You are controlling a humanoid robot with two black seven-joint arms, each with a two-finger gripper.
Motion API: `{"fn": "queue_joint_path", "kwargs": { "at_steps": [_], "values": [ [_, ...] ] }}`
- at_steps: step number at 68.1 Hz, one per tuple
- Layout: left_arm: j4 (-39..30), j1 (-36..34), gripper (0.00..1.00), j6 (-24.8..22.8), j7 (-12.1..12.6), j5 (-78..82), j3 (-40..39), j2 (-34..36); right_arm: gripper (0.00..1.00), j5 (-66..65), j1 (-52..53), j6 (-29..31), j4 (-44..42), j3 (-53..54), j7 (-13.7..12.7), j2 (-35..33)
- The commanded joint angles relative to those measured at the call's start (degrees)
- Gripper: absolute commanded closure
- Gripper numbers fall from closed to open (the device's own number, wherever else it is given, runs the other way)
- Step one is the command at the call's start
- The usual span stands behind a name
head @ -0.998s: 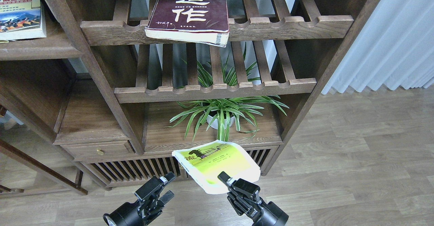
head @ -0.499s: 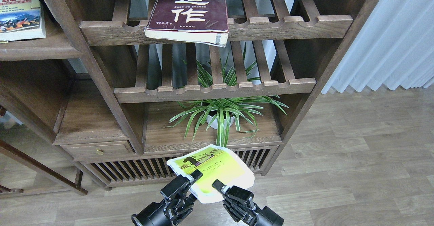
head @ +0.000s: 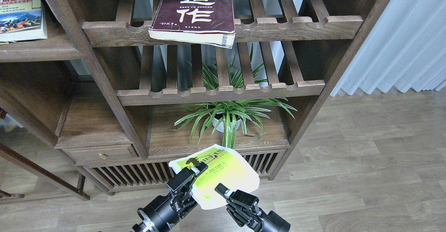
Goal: Organize books on shelf
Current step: 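Hand the yellow-green book from the right gripper to the left gripper, then carry the yellow-green book with the left gripper to the side shelf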
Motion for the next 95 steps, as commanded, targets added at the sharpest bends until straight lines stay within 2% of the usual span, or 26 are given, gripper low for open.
{"fn": "queue_joint_path", "kwargs": {
  "at_steps": [1,3,4,5,9,15,29,35,39,40,43,45,48,50,57,65,76,95],
  "values": [
    [0.3,-0.1,0.48,0.01,-0.24,-0.13,-0.96,0.0,0.97,0.01,0.01,0.0,-0.01,-0.05,-0.02,0.02],
    [0.21,-0.1,0.58,0.01,-0.15,-0.13,-1.22,0.09,0.97,0.01,0.01,0.0,-0.01,-0.05,-0.02,0.02],
    [-0.4,-0.19,0.74,0.01,-0.24,-0.04,-0.7,0.09,0.97,0.01,-0.07,0.0,-0.01,-0.05,-0.02,0.02],
    [-0.49,-0.28,0.79,0.01,-0.24,-0.13,-0.52,0.09,0.97,0.01,0.01,0.0,-0.01,-0.14,-0.02,0.02],
    [-0.58,-0.19,0.89,0.01,-0.41,-0.13,-0.78,0.44,0.97,0.01,0.01,0.0,-0.01,-0.31,-0.02,0.02],
    [-0.58,-0.28,0.94,0.01,-0.5,-0.3,-0.87,1.23,0.97,0.1,-0.07,0.0,0.08,-0.4,-0.02,0.02],
    [-0.76,-0.36,0.98,0.01,-0.5,-0.3,-0.96,2.72,0.96,0.01,-0.25,0.0,0.08,-0.49,-0.02,0.02],
    [-0.93,-0.19,0.99,0.01,-0.5,-0.3,-1.31,3.6,0.91,-0.25,-0.25,0.0,-0.19,-0.75,-0.02,0.02],
    [-1.29,-0.01,0.99,0.01,-0.5,-0.3,-1.4,4.83,0.76,-0.6,-0.16,0.0,-0.54,-0.84,-0.02,0.02],
    [-1.55,0.07,0.99,0.01,-0.5,-0.3,-1.4,5.36,0.68,-0.69,-0.08,0.0,-0.62,-0.93,-0.02,0.02],
    [-2.08,0.25,0.99,0.01,-0.5,-0.3,-1.4,6.32,0.57,-1.04,0.28,0.0,-0.98,-1.02,-0.02,0.02],
    [-2.78,0.43,0.99,0.01,-0.5,-0.3,-1.49,7.46,0.45,-1.3,0.71,0.0,-1.94,-1.54,-0.02,0.02],
    [-3.22,0.69,0.99,0.01,-0.5,-0.22,-1.49,8.61,0.38,-1.3,0.89,0.0,-2.73,-1.9,-0.02,0.02],
    [-4.53,1.04,0.99,0.01,-0.41,-0.22,-1.66,12.02,0.24,-1.39,1.68,0.0,-4.57,-2.16,-0.02,0.02],
    [-6.82,1.48,0.99,0.01,-0.32,-0.22,-2.19,17.82,0.12,-1.39,3.09,0.0,-7.47,-2.42,-0.02,0.02],
    [-9.72,1.75,0.99,0.01,0.03,0.05,-2.28,25.74,0.08,-1.48,4.49,0.0,-10.73,-2.42,-0.02,0.02],
    [-11.83,1.83,0.98,0.01,1.61,0.84,-3.24,38.58,0.08,-1.83,7.31,0.0,-15.39,-2.51,-0.02,0.02],
    [-19.21,2.01,0.98,0.01,1.79,4.79,-4.91,58.79,0.08,-2.01,11.7,0.0,-20.84,-5.23,-0.02,0.02]
  ]
}}
